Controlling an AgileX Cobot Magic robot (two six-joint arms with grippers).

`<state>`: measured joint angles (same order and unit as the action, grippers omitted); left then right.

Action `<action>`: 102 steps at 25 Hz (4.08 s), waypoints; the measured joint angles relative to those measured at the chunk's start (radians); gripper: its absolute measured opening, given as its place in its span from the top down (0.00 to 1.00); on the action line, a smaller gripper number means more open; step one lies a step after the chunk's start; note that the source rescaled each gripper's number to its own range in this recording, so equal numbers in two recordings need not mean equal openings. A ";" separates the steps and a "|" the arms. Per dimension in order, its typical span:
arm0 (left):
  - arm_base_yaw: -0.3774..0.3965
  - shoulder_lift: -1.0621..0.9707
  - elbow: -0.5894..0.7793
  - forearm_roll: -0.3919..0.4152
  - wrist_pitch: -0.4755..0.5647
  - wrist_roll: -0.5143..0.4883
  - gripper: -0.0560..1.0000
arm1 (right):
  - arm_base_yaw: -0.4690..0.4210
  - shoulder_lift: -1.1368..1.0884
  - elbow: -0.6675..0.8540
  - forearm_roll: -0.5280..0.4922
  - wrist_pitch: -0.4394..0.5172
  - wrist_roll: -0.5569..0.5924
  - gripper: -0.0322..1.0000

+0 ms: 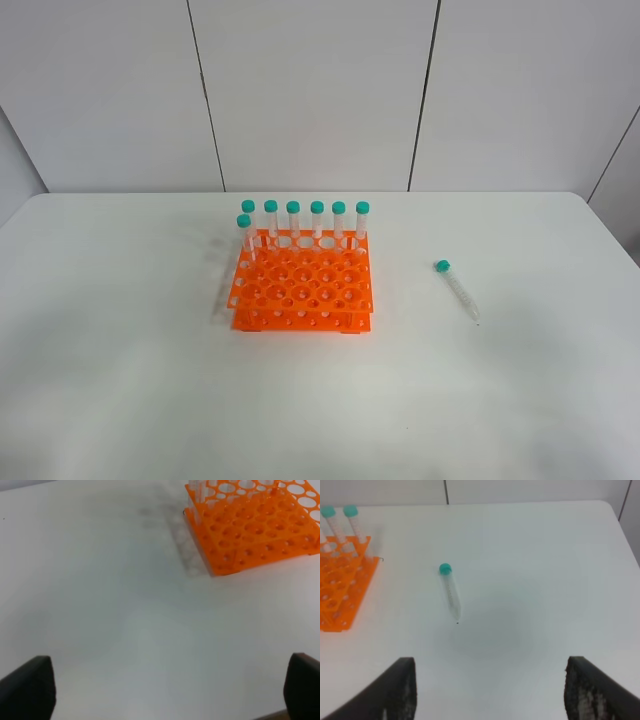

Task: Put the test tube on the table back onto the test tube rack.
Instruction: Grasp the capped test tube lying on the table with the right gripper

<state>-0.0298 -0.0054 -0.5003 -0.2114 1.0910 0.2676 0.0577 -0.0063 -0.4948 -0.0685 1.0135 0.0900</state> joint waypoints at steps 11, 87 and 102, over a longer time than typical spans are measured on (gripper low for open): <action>0.000 0.000 0.000 0.000 0.000 0.000 0.00 | 0.000 0.000 0.000 -0.002 0.000 -0.008 0.00; 0.000 0.000 0.000 0.000 -0.001 0.000 0.00 | 0.033 2.116 -0.915 0.131 -0.083 -0.287 0.06; 0.000 0.000 0.000 0.000 -0.001 0.000 0.00 | 0.097 2.146 -0.915 0.098 -0.144 -0.262 0.08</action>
<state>-0.0298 -0.0054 -0.5003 -0.2114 1.0901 0.2676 0.1542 2.1399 -1.4097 0.0294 0.8691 -0.1721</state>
